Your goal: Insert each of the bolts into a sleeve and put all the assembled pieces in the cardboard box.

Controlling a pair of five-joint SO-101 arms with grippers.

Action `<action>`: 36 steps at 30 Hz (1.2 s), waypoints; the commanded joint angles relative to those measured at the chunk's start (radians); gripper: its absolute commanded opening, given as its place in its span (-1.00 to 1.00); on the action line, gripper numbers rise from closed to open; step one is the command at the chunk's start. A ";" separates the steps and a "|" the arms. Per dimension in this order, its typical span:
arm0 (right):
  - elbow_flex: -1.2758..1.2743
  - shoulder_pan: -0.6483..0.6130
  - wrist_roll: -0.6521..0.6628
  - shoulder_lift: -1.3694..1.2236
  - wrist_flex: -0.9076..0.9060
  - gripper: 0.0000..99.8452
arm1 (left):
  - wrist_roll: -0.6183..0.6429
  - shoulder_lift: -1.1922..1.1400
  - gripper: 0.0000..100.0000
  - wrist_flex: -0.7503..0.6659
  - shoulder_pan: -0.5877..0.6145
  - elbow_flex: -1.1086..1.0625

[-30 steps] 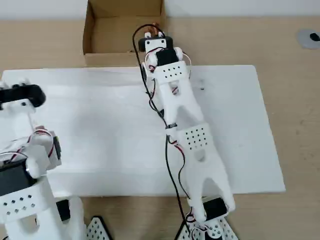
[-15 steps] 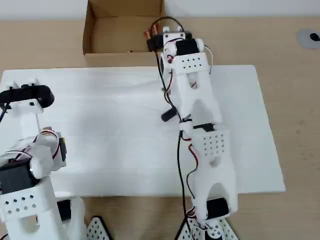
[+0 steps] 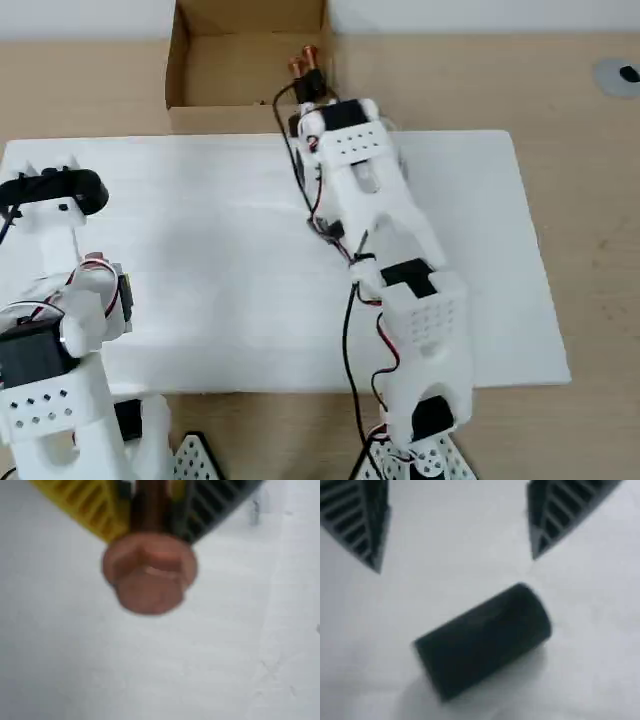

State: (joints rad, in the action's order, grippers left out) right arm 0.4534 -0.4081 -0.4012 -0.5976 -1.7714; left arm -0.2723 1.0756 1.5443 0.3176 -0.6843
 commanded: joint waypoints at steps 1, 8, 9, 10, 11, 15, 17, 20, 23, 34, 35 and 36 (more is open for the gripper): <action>-0.035 -0.022 -0.014 0.085 0.025 -0.53 | 0.006 0.016 -0.99 -0.018 -0.015 0.006; -0.044 -0.028 -0.031 0.090 0.074 -0.54 | 0.006 0.016 -0.99 -0.015 -0.015 0.005; -0.044 -0.031 -0.031 0.091 0.075 -0.54 | 0.006 0.016 -0.99 -0.015 -0.015 0.005; -0.044 -0.035 -0.031 0.091 0.075 -0.54 | 0.006 0.016 -0.99 -0.015 -0.015 0.005; -0.042 -0.041 -0.032 0.091 0.075 -0.54 | 0.006 0.016 -0.99 -0.015 -0.015 0.005; -0.044 -0.054 -0.086 0.088 0.114 -0.54 | 0.006 0.016 -0.99 -0.014 -0.015 0.005; -0.044 -0.054 -0.110 0.087 0.161 -0.54 | 0.006 0.016 -0.99 -0.014 -0.015 0.005; -0.044 -0.053 -0.153 0.087 0.226 -0.54 | 0.006 0.016 -0.99 -0.012 -0.015 0.005; -0.047 -0.051 -0.207 0.087 0.262 -0.54 | 0.006 0.016 -0.99 -0.012 -0.014 0.005; -0.105 -0.047 -0.313 0.053 0.385 -0.54 | 0.006 0.016 -0.99 -0.012 -0.014 0.005; -0.120 -0.047 -0.321 0.036 0.407 -0.54 | 0.006 0.016 -0.99 -0.012 -0.012 0.005; -0.133 -0.047 -0.327 0.015 0.422 -0.54 | 0.006 0.016 -0.99 -0.012 -0.009 0.005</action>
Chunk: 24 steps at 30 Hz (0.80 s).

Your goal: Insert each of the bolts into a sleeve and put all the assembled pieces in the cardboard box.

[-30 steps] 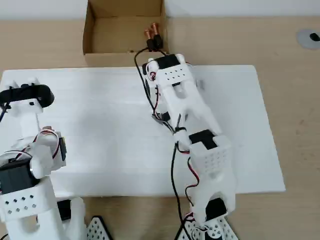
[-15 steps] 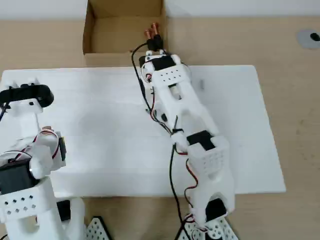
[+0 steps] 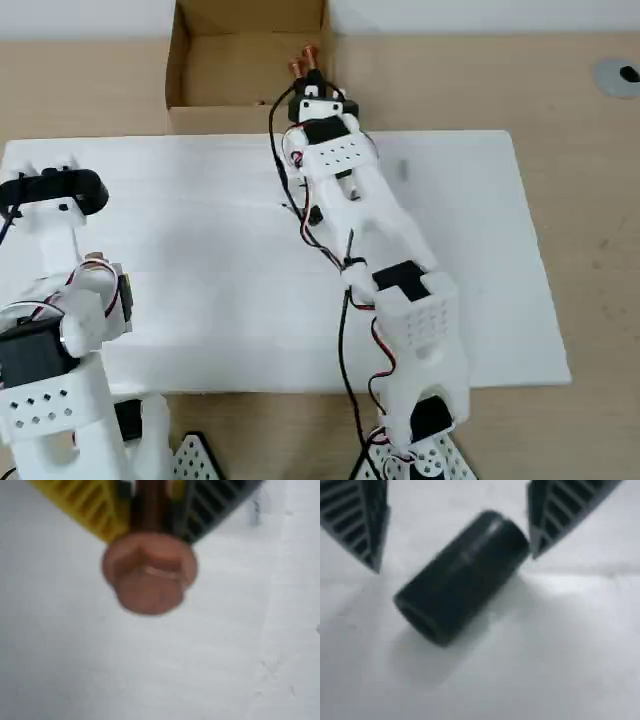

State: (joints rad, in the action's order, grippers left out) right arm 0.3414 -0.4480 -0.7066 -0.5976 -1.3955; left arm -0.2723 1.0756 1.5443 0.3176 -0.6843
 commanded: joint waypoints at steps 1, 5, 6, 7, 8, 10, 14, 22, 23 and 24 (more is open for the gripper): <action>-0.027 -0.007 -0.029 -0.007 0.051 -0.54 | 0.005 0.016 -0.99 -0.012 -0.009 0.005; -0.028 -0.007 -0.061 -0.076 0.054 -0.63 | 0.002 0.016 -0.99 -0.012 -0.008 0.003; -0.027 -0.007 -0.061 -0.085 0.054 -0.68 | 0.002 0.016 -0.99 -0.012 -0.008 0.003; -0.021 -0.007 -0.061 -0.091 0.054 -0.75 | 0.002 0.016 -0.99 -0.012 -0.008 0.003; -0.012 -0.007 -0.058 -0.093 0.052 -0.81 | 0.002 0.016 -0.99 -0.012 -0.008 0.003; 0.001 -0.005 -0.054 -0.093 0.051 -0.92 | 0.002 0.016 -0.99 -0.012 -0.009 0.003; 0.010 -0.007 -0.054 -0.091 0.048 -0.98 | 0.002 0.016 -0.99 -0.012 -0.012 0.003; 0.180 -0.005 -0.051 -0.090 -0.094 -0.98 | 0.002 0.016 -0.99 -0.012 -0.012 0.003; 0.240 -0.005 -0.049 -0.090 -0.137 -0.98 | 0.002 0.016 -0.99 -0.012 -0.012 0.003; 0.312 -0.005 -0.049 -0.090 -0.184 -0.98 | 0.002 0.016 -0.99 -0.012 -0.012 0.003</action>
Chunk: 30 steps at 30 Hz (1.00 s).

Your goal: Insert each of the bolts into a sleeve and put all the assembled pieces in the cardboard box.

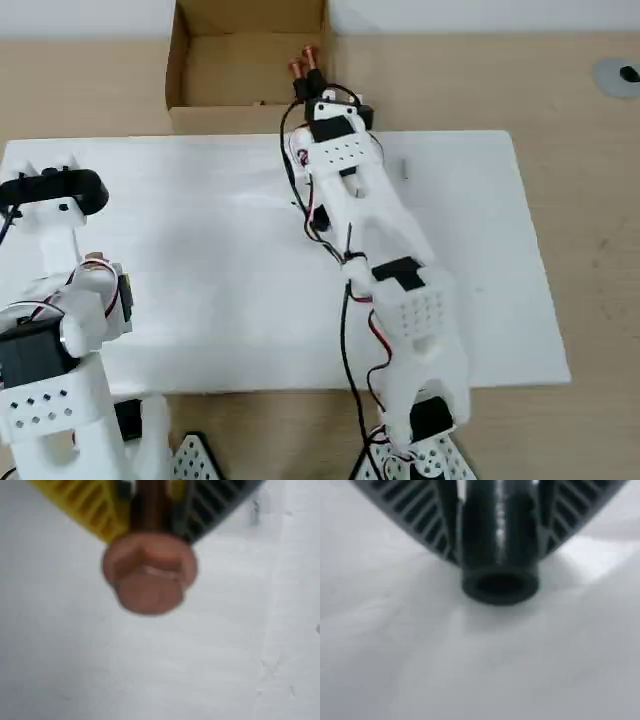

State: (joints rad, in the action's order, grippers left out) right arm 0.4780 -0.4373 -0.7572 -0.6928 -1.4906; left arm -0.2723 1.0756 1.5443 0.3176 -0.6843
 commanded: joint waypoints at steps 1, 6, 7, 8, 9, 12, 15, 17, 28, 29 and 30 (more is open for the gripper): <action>0.246 -0.016 0.002 0.005 -0.140 -0.98 | 0.003 0.016 -0.99 -0.012 -0.012 0.003; 0.582 -0.016 0.091 0.004 -0.299 -0.98 | 0.005 0.016 -0.99 -0.014 -0.012 0.014; 0.627 -0.013 0.114 0.005 -0.298 -0.98 | 0.005 0.016 -0.99 -0.014 -0.012 0.014; 0.665 -0.005 0.133 0.007 -0.298 -0.98 | 0.005 0.016 -0.99 -0.014 -0.014 0.014; 0.702 -0.001 0.147 0.010 -0.298 -0.98 | 0.005 0.016 -0.99 -0.017 -0.014 0.014; 0.777 0.005 0.180 0.056 -0.298 -0.98 | 0.005 0.016 -0.99 -0.020 -0.008 0.028; 0.796 -0.007 0.235 0.128 -0.298 -0.98 | 0.005 0.016 -0.99 -0.020 -0.006 0.077; 0.797 -0.024 0.281 0.191 -0.298 -0.98 | 0.006 0.016 -0.99 -0.020 -0.006 0.126; 0.756 -0.176 0.394 0.659 -0.298 -0.98 | 0.195 0.016 -0.99 -0.150 -0.011 0.284; 0.734 -0.182 0.404 0.707 -0.298 -0.98 | 0.233 0.016 -0.99 -0.161 -0.014 0.302; 0.707 -0.186 0.416 0.754 -0.298 -0.98 | 0.269 0.016 -0.99 -0.172 -0.014 0.322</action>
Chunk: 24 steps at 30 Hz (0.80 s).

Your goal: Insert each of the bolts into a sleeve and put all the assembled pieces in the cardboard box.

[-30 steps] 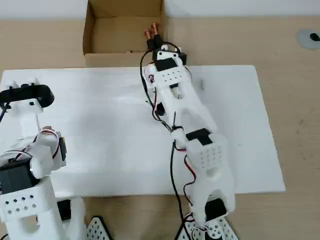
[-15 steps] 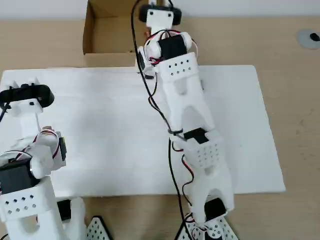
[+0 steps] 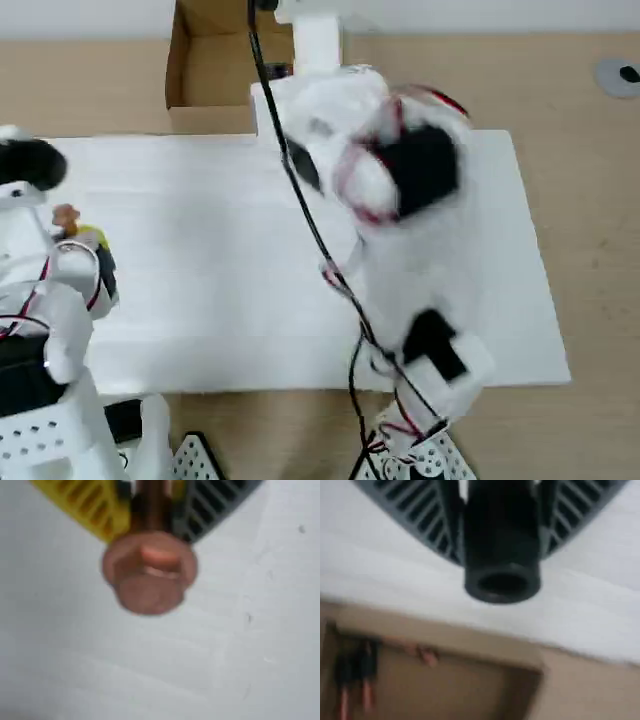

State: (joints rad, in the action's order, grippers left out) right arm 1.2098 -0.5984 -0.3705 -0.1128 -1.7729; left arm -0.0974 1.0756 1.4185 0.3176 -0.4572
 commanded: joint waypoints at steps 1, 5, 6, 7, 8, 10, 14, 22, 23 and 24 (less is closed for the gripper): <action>-0.062 -0.025 0.044 0.222 -0.015 -0.98 | 0.124 0.016 -0.99 -0.058 -0.014 0.115; -0.283 -0.025 0.121 0.420 -0.015 -0.98 | 0.206 0.016 -0.99 -0.130 -0.015 0.163; -0.354 -0.025 0.150 0.475 -0.015 -0.98 | 0.213 0.016 -0.99 -0.152 -0.015 0.169; -0.433 -0.025 0.175 0.532 -0.014 -0.98 | 0.221 0.016 -0.99 -0.175 -0.017 0.172; -0.516 -0.025 0.193 0.587 -0.011 -0.98 | 0.229 0.016 -0.99 -0.198 -0.023 0.172; -0.694 -0.025 0.216 0.696 -0.005 -0.98 | 0.232 0.016 -0.99 -0.233 -0.077 0.172; -1.089 -0.025 0.242 0.923 0.146 -0.98 | 0.227 0.016 -0.99 -0.261 -0.264 0.170; -1.940 -0.025 0.422 1.417 0.832 -0.98 | 0.224 0.008 -0.99 -0.433 -0.451 0.172; -2.025 -0.027 0.422 1.471 0.910 -0.98 | 0.226 0.010 -0.99 -0.442 -0.451 0.172; -2.104 -0.035 0.420 1.521 0.984 -0.98 | 0.229 0.010 -0.99 -0.442 -0.453 0.172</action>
State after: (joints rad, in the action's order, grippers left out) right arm -0.6283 -0.6122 0.0330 1.2559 -1.0441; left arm 0.1281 1.0787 1.0211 -0.1166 -0.3452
